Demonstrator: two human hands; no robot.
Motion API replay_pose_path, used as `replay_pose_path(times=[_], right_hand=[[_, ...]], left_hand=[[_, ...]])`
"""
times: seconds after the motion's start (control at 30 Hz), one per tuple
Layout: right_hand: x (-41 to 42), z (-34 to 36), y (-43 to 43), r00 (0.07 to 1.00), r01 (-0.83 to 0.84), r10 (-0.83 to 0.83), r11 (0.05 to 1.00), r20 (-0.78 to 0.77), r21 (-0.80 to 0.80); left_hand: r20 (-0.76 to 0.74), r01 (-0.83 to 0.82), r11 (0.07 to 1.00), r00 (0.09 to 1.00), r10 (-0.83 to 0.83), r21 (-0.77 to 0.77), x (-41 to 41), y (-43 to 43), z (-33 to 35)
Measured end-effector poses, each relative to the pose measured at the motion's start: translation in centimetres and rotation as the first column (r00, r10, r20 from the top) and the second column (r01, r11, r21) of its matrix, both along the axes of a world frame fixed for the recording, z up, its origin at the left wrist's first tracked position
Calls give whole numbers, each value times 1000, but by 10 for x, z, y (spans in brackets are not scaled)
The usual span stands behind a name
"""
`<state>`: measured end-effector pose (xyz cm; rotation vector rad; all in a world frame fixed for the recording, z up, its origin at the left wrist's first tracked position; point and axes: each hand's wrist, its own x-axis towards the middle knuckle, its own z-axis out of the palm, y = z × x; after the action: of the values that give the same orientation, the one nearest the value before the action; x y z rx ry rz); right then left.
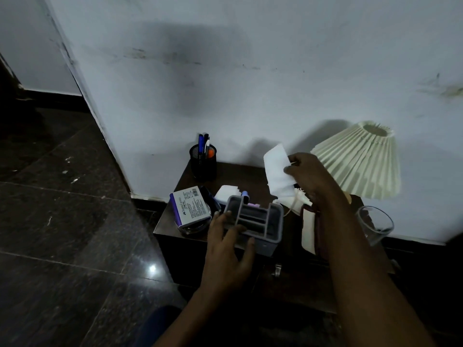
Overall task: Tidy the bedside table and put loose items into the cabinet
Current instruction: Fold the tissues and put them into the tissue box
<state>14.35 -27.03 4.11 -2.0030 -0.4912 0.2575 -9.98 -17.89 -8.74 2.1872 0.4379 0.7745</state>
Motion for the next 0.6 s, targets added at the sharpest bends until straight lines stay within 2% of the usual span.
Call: replay_pose_path(times=[0.17,0.27,0.37,0.5,0.6], right_hand=[[-18,-11,-17,988,126,-99,961,-118,247],[-25,-17,-18,975,200,-157,932,-159,302],[-29,-26,-20,966,210,-150,930,-212,300],[-33,-41,-26,961,146,-88,966,-261,213],[-36,-51,-28,946,105,-41,977,-321,186]], left_hand=[[-123,-184,982,976,179,-36,9,-40,4],[-249,-206,977,950,188,-50,23,-59,9],[-215,-130,988,970,109,-82,28,-51,13],[-17,79,991,997,-81,-105,11,-20,21],[-33,231,970,972,-234,-74,-7,13,25]])
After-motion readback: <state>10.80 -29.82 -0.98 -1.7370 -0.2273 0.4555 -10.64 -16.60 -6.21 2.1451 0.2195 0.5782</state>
